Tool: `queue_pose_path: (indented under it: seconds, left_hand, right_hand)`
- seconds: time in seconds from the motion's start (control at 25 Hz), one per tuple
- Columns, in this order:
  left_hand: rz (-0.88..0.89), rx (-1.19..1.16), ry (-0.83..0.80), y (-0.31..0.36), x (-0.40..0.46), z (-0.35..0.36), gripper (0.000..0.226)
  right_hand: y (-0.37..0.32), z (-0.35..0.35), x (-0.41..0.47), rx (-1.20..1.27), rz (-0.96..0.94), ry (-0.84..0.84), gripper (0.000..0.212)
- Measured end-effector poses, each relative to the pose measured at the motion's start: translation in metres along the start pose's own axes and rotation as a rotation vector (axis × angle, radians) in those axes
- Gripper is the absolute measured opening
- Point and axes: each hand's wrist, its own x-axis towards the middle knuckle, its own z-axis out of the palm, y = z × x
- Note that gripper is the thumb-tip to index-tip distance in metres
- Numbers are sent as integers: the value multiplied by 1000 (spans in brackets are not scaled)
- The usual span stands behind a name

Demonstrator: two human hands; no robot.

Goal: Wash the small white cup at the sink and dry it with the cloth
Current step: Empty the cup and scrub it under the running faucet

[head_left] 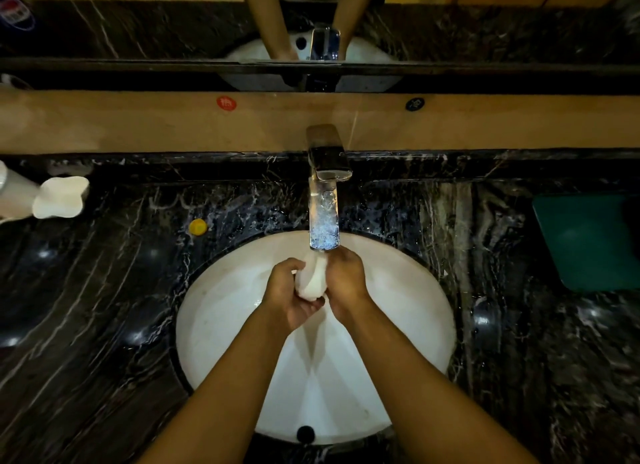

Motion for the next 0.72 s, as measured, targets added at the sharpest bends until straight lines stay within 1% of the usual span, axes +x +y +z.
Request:
queue_pose_path:
  seconds: [0.08, 0.12, 0.16, 0.24, 0.32, 0.4, 0.44, 0.52, 0.56, 0.64, 0.72]
  left_hand:
    - [0, 101, -43, 3, -1, 0, 23]
    - [8, 112, -48, 3, 0, 2, 24]
    - [6, 62, -50, 1, 3, 3, 25]
    - [-15, -108, -41, -3, 9, 5, 27]
    - [-31, -161, -21, -5, 13, 2, 30]
    - [-28, -115, 5, -9, 12, -1, 29]
    - [-17, -78, 23, -11, 10, -1, 26]
    - [6, -21, 35, -12, 4, 1, 21]
    - [18, -5, 31, -11, 2, 2, 21]
    - [42, -38, 23, -8, 2, 6, 24]
    - [50, -134, 27, -6, 5, 8, 27]
  right_hand:
    - [-4, -4, -2, 124, 125, -26, 24]
    - [-4, -6, -2, 154, 134, -44, 23]
    - [-3, -7, -5, 170, 99, -63, 21]
    - [3, -7, -8, 197, -28, -88, 21]
    - [9, -6, -11, 115, -144, -109, 23]
    - [14, -4, -7, -44, -212, -66, 20]
    - [14, -3, -2, -79, -202, -8, 20]
    - [7, -3, 5, -44, -106, 90, 22]
    - [4, -4, 5, 9, -44, 93, 22]
    - [-1, -8, -2, 154, 16, 4, 20]
    - [0, -9, -12, 243, -26, -111, 18]
